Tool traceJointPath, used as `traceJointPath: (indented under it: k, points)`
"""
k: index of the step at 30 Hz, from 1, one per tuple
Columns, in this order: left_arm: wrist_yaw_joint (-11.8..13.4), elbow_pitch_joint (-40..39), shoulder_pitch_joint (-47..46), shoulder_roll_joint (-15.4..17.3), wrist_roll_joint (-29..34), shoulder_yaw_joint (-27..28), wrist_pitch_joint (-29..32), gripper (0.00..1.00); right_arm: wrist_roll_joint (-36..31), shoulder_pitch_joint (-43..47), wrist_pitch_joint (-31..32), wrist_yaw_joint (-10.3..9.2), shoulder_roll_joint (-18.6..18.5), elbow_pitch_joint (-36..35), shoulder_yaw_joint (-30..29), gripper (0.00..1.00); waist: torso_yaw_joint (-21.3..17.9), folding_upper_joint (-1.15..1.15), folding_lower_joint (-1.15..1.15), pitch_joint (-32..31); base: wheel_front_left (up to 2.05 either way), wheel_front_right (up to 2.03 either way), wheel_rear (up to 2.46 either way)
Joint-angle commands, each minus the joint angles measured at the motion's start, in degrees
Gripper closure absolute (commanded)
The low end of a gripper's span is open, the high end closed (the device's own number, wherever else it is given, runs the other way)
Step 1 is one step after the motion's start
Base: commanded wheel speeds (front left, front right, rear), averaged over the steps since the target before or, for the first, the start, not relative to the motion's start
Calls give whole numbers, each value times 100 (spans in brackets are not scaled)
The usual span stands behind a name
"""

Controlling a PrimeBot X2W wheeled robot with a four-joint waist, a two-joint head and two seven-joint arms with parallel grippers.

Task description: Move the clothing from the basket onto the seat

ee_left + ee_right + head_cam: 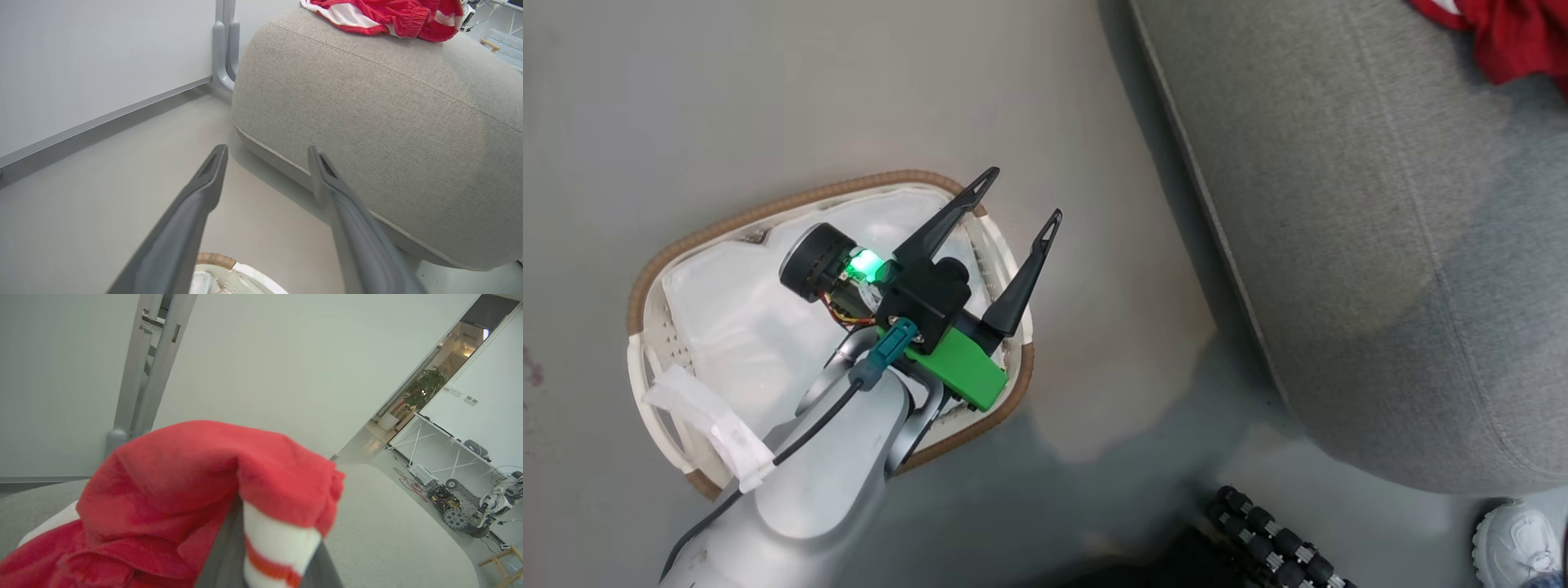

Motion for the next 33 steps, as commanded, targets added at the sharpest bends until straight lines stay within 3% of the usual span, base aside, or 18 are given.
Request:
traceJointPath:
  k: [1, 9, 11, 12, 13, 14, 23, 33]
  points:
    - [43, -31, -70, 48, 1, 17, -2, 0, 4, 188, -3, -8, 74, 11, -115, 100, 145, -1, -1, 230, 0, 0, 0]
    - [84, -12, 122, 109, -58, 57, -2, 0, 73, 1096, -2, -8, 734, -87, -359, 100, 5, -1, -1, 82, 0, 0, 0]
    - [92, -2, 158, 100, -80, 67, -2, 0, 120, 1266, -2, -8, 880, -204, -389, 75, -22, -1, -1, 8, 0, 0, 0]
    - [93, 2, 182, 84, -89, 71, -2, 0, 117, 1377, -3, -8, 941, -283, -365, 52, -31, -1, -1, -39, 0, 0, 0]
    - [93, 0, 201, 69, -100, 81, -2, 0, 99, 1473, -3, -8, 988, -352, -299, 20, -39, -1, -1, -84, 0, 0, 0]
    - [91, -14, 222, 52, -117, 103, -2, 0, 77, 1591, -3, -8, 1035, -433, -234, 0, -45, -1, -1, -137, 0, 0, 0]
    - [60, -59, 586, -175, -220, 304, -2, 0, 121, 2499, -2, -8, 1171, -919, -10, 0, 79, -1, -1, -833, 0, 0, 0]
    - [-2, -87, 1225, -543, -360, 792, -2, 0, 87, 2807, -2, -8, 813, -1114, 220, 0, 448, -1, -1, -1964, 0, 0, 0]
